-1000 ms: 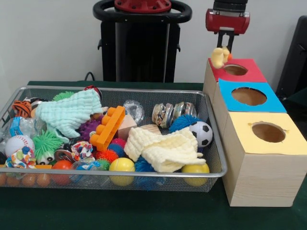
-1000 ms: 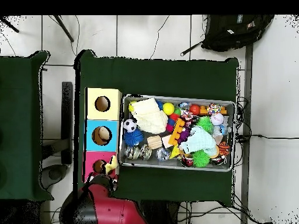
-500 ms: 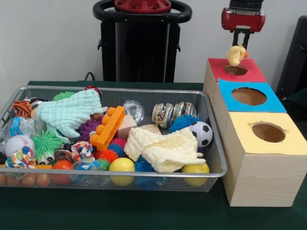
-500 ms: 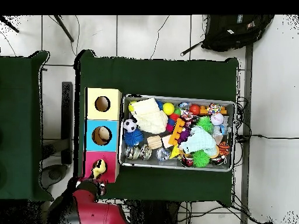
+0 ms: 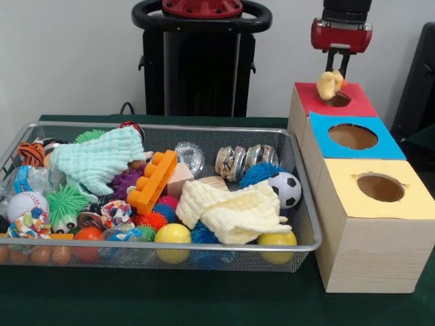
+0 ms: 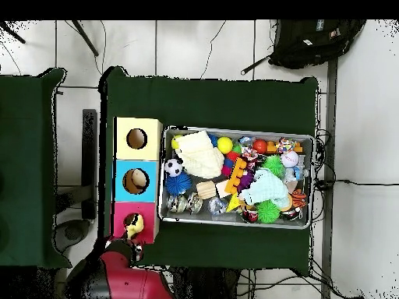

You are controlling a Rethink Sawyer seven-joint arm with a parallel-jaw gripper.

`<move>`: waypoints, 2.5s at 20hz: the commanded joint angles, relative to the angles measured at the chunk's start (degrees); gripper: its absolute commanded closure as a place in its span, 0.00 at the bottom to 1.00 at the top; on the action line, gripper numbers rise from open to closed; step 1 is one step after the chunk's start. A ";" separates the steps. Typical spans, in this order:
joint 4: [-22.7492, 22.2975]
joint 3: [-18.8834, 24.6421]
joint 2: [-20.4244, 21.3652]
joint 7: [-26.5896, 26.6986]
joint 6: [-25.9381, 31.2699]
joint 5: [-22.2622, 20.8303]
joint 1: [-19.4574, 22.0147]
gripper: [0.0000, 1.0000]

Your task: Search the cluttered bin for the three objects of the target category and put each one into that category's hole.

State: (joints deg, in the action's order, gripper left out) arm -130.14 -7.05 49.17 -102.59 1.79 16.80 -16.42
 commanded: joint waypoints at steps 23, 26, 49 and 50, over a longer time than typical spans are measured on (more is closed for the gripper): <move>-2.54 7.18 -1.61 -17.97 -3.32 3.57 2.22 1.00; -2.60 7.14 -1.54 -18.57 -3.22 4.24 1.29 1.00; -1.64 7.10 -3.19 -19.49 -1.71 4.38 -0.81 1.00; -1.62 7.27 -3.15 -19.39 -1.56 4.34 -0.67 1.00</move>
State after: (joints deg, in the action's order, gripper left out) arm -130.17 -5.97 48.35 -107.92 1.76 19.68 -17.39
